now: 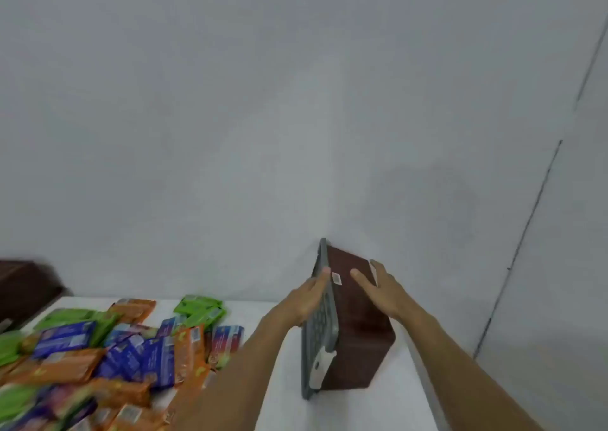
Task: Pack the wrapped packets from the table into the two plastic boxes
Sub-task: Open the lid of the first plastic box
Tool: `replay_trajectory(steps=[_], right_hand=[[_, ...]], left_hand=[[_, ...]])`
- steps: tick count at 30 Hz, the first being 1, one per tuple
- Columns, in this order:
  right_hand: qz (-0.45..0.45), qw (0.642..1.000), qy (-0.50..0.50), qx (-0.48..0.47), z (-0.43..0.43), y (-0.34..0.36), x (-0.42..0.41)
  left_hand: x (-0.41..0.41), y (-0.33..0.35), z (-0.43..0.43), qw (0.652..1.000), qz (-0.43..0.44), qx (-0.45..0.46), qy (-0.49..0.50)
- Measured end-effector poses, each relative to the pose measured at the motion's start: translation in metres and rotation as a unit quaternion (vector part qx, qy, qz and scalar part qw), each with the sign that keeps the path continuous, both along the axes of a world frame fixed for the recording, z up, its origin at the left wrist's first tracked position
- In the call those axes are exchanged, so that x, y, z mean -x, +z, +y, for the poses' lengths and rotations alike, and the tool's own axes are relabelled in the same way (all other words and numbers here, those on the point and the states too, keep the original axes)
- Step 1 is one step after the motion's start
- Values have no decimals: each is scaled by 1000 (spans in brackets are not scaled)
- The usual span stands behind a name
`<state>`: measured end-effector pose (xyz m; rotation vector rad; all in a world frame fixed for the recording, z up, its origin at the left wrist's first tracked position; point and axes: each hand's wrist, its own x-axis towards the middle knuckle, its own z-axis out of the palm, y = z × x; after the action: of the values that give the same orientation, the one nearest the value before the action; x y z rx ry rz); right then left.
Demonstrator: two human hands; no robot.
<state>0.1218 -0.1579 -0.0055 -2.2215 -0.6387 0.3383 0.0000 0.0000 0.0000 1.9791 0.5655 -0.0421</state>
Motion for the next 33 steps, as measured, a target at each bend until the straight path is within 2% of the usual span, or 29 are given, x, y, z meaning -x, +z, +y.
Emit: replay_trajectory(steps=[2, 8, 12, 18, 22, 26, 30, 33], right_hand=[[46, 998, 0, -33, -1, -3, 4], [101, 988, -28, -112, -6, -16, 18], [142, 974, -54, -167, -13, -12, 21], [209, 959, -76, -177, -29, 1, 19], [185, 958, -93, -200, -36, 18, 13], [152, 965, -116, -178, -44, 31, -7], [254, 948, -76, -176, -60, 43, -14], [303, 945, -42, -119, -70, 39, -21]], left_hand=[[-3, -1, -15, 1000, -11, 5, -8], [-9, -33, -24, 997, -67, -8, 29], [-3, -27, -31, 993, -101, -18, 58], [16, -21, -33, 987, -147, 26, 68], [33, -12, -33, 987, -161, -22, 11], [52, 2, -28, 975, -196, -87, -55], [67, 11, -19, 962, -212, -104, -137], [77, 7, -9, 953, -206, -133, -176]])
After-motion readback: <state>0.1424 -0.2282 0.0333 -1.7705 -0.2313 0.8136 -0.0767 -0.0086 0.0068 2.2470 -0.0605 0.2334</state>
